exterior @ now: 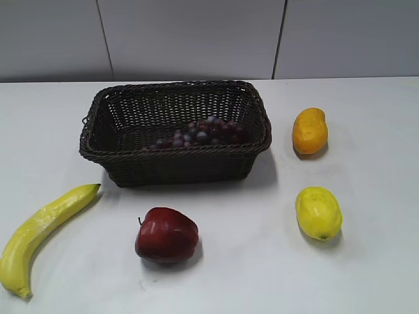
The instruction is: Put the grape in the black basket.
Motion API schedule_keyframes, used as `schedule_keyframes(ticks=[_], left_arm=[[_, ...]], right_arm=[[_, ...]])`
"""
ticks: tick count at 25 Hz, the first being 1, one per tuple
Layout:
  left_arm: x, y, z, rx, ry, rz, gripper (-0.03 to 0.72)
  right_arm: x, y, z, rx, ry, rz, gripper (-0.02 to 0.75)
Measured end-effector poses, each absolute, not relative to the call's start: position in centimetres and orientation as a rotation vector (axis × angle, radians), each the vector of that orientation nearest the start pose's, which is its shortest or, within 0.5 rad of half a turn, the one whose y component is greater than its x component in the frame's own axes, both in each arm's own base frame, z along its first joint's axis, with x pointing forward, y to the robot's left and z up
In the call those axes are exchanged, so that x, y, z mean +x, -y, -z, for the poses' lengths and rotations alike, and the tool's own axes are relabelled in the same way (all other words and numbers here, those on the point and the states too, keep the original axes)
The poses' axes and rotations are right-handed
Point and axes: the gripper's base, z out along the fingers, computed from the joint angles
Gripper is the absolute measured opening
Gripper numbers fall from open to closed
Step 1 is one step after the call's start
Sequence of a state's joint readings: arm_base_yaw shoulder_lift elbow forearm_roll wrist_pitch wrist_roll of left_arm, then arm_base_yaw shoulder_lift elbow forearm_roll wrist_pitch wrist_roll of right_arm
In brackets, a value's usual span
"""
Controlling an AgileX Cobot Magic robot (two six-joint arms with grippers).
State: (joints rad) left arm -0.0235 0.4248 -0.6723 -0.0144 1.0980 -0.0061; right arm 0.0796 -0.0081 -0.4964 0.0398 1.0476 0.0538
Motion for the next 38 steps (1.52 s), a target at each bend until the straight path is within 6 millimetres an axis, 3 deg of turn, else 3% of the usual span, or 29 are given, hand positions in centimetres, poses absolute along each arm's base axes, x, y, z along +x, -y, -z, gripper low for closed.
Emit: schedule_keyframes(ticks=[5, 10, 17, 38], left_arm=[[0.3, 0.1, -31.2, 0.02, -2.122, 0.038, 0.586], [-2.0, 0.1, -30.8, 0.02, -2.03, 0.039, 0.585], [-0.7, 0.1, -28.0, 0.02, -2.131, 0.038, 0.584], [0.0, 0.5, -27.4, 0.046, -2.107, 0.079, 0.585]], right_arm=[[-0.5, -0.3, -27.7, -0.028, -2.028, -0.132, 0.593], [-0.5, -0.3, -27.7, -0.028, -2.029, -0.132, 0.593], [-0.5, -0.3, -27.7, -0.028, -2.028, -0.132, 0.593], [-0.5, -0.3, -27.7, -0.028, -2.028, -0.132, 0.593]])
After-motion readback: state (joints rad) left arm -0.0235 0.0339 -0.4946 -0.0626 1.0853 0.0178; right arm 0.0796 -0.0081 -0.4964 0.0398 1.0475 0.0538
